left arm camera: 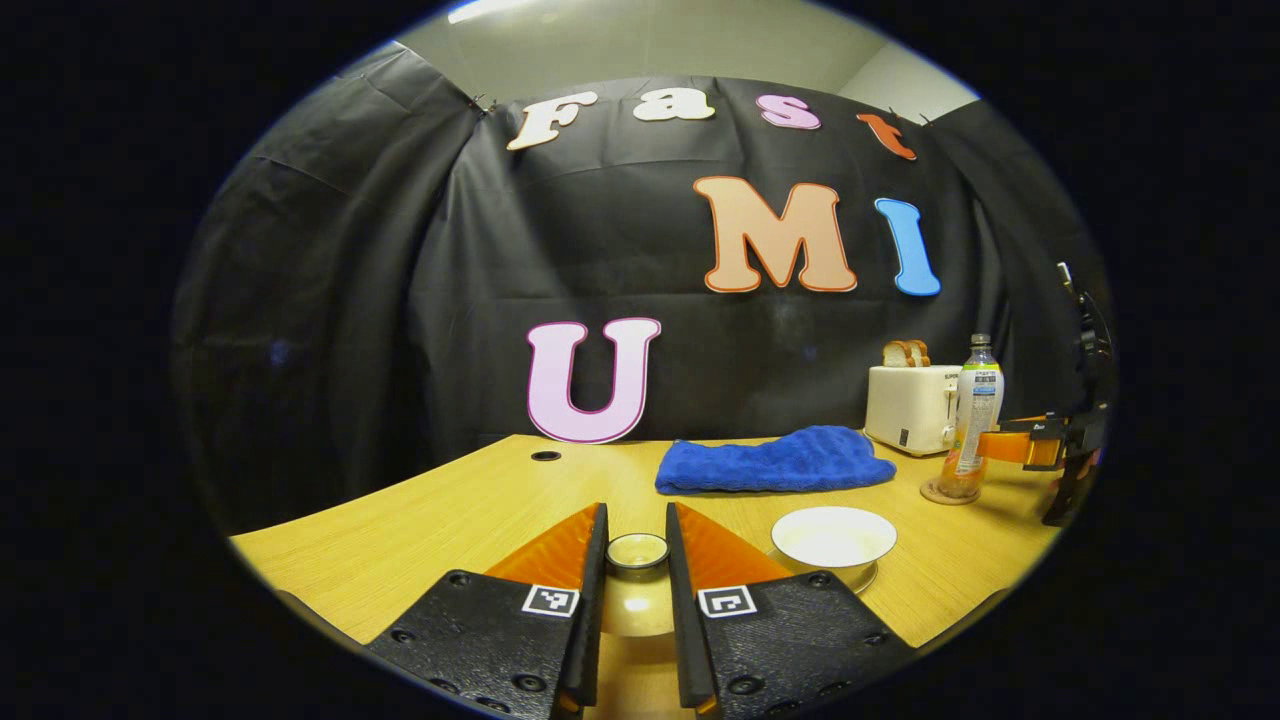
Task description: Open the teacup lid with one hand, grasp the water bottle and pour water into the teacup with the other hand; after pouring, place the water bottle on the coaster and then close the teacup lid.
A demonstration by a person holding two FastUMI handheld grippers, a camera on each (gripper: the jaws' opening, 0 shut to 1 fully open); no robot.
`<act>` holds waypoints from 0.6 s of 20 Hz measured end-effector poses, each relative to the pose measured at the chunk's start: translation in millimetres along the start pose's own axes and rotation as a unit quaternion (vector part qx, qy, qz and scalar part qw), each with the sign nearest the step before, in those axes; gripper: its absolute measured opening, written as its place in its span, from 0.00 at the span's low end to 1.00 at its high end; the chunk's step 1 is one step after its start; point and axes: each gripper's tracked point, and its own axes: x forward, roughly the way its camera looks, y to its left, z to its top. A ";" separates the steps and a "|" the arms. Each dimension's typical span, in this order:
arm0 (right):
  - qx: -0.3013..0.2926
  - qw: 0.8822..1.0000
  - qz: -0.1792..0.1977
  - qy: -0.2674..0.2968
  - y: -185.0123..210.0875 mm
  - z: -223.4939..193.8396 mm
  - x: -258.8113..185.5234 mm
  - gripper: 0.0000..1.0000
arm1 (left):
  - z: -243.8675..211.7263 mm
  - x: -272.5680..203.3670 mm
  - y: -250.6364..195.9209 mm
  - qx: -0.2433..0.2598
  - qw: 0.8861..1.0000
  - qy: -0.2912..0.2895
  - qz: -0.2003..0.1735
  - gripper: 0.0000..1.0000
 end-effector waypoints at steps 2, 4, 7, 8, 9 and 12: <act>0.004 1.000 -0.004 -0.016 -1.3 6.5 -6.5 0.93 | 1.0 6.0 -13.0 0.000 1.000 -0.001 -0.019 0.29; 0.004 0.999 -0.010 -0.036 -3.9 12.0 -15.9 0.93 | 0.1 12.0 -26.9 0.000 0.999 -0.001 -0.041 0.29; 0.006 0.997 -0.031 -0.064 -10.3 18.9 -31.9 0.89 | -0.1 19.5 -46.6 -0.001 0.997 -0.002 -0.076 0.29; 0.006 0.997 -0.037 -0.068 -12.2 19.6 -36.8 0.89 | 0.2 21.8 -53.0 -0.001 0.996 -0.002 -0.087 0.29; 0.007 0.997 -0.041 -0.068 -13.2 18.3 -41.5 0.89 | 0.4 24.6 -60.4 -0.002 0.995 -0.003 -0.100 0.29; 0.007 0.997 -0.045 -0.070 -12.6 17.9 -55.6 0.89 | 1.9 27.8 -81.7 -0.002 0.990 -0.004 -0.141 0.29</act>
